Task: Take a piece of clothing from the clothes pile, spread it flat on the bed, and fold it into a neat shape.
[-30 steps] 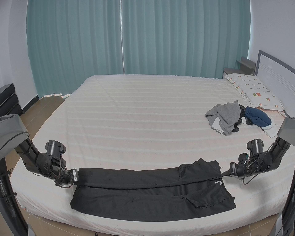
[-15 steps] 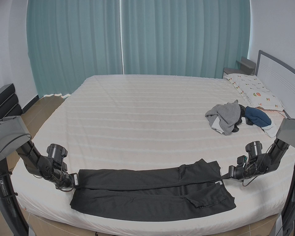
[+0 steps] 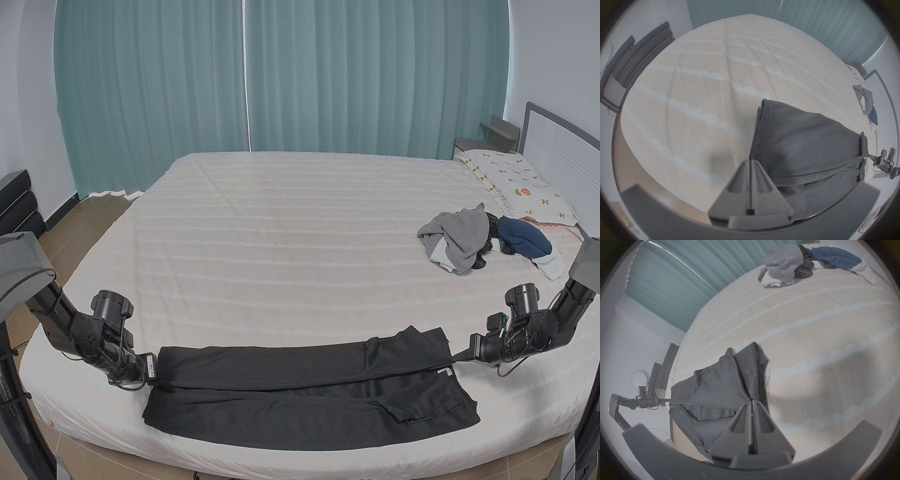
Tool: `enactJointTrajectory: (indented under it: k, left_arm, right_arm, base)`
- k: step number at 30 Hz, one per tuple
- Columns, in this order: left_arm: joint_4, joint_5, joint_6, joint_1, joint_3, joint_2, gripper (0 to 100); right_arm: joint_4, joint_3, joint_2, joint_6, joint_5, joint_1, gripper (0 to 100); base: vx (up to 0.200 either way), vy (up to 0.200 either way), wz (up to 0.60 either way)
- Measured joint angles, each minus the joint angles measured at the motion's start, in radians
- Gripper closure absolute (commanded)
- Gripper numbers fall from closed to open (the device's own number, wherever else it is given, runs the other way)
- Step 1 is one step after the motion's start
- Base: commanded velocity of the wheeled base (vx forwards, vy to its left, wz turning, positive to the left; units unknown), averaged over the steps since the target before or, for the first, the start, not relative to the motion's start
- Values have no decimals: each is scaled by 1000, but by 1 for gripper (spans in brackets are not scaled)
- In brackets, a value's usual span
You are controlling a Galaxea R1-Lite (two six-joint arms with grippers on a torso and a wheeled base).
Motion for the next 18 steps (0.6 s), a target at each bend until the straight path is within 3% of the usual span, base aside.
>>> enactJointTrajectory:
  k: [17,18]
  left_arm:
    - [9,0,3,-17,4,0,100]
    - [9,0,2,-21,4,1,0]
  right_arm:
    - [32,23,24,-57,-10,4,100]
    - [31,20,29,-57,-11,8,100]
  base:
    - [0,0,0]
    - [0,0,0]
